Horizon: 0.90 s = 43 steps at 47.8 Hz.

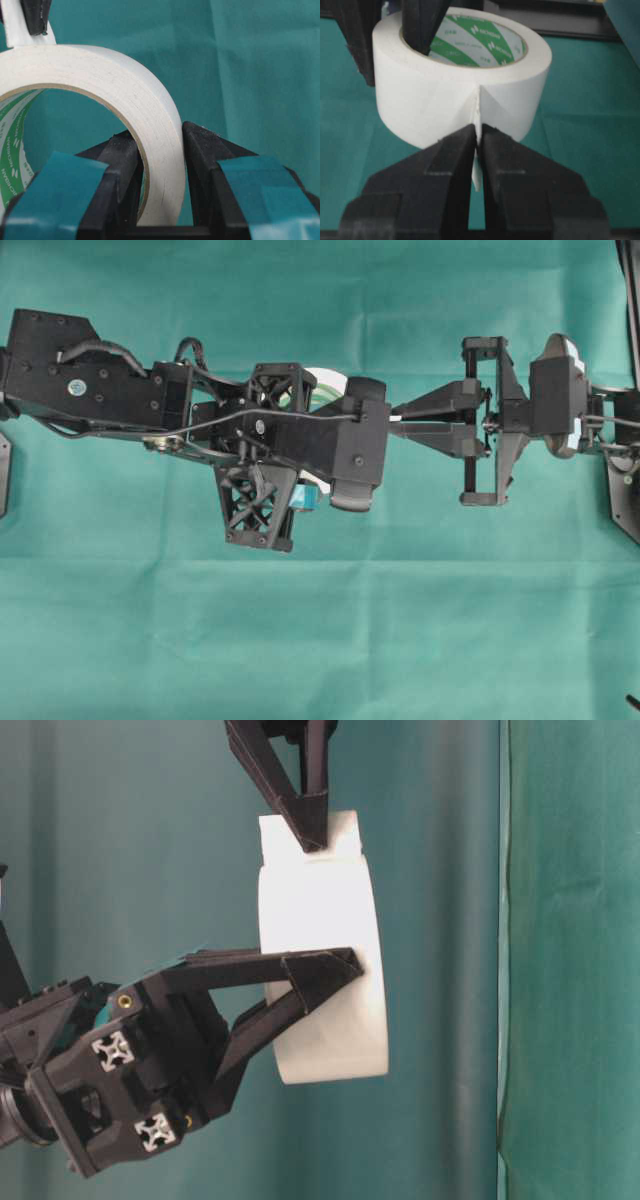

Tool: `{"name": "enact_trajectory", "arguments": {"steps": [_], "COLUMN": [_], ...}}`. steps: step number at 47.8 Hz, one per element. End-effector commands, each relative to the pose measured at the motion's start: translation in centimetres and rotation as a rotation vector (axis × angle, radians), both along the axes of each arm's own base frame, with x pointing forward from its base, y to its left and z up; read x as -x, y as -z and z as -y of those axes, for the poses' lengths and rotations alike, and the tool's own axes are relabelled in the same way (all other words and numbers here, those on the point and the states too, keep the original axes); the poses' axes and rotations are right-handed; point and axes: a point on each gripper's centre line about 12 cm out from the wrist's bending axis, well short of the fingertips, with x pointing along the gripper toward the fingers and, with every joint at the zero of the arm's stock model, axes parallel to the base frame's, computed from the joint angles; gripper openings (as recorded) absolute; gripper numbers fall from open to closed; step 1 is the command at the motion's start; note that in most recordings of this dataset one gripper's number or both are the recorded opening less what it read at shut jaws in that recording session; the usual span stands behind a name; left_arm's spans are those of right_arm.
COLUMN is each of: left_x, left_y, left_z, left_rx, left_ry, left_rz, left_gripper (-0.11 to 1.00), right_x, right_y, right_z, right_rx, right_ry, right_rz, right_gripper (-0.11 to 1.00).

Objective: Peel off the duct tape with your right arm.
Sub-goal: 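Close the right gripper on the tape end tab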

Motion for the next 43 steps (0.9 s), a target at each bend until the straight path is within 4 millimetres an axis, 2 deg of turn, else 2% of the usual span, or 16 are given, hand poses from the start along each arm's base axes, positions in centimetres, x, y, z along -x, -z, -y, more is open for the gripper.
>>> {"name": "enact_trajectory", "arguments": {"steps": [1, 43], "left_x": [-0.19, -0.43], "left_y": [-1.97, -1.77], "left_z": [0.13, 0.35], "left_rx": [0.0, 0.0], "left_ry": [0.006, 0.01], "left_rz": [0.057, 0.051], "left_gripper": [0.21, 0.21], "right_x": [-0.23, -0.22], "right_y": [-0.89, -0.79], "right_z": [0.1, 0.1], "right_rx": [0.002, 0.002], "right_ry": [0.003, 0.003], "right_rz": [0.034, 0.031], "right_gripper": [-0.08, -0.08]}}
